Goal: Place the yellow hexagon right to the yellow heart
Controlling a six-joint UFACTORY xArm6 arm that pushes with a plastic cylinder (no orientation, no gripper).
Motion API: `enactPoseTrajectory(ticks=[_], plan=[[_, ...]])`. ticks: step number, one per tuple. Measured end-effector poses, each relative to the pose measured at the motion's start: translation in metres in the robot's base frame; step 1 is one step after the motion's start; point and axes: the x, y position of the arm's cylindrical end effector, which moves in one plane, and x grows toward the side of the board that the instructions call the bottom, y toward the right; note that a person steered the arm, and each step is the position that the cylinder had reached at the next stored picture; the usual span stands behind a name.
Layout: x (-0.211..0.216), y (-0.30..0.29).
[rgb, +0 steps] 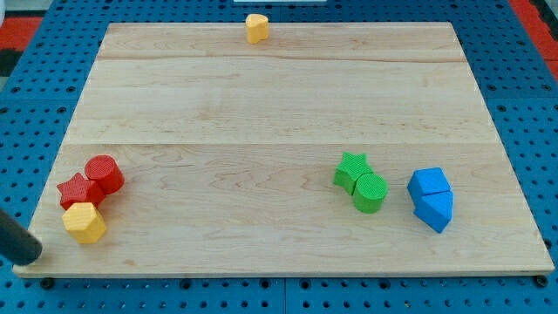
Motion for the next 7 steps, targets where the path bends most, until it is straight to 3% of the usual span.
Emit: enactPoseTrajectory(ticks=[4, 6, 7], plan=[[-0.033, 0.172], [-0.001, 0.195], [-0.037, 0.189]])
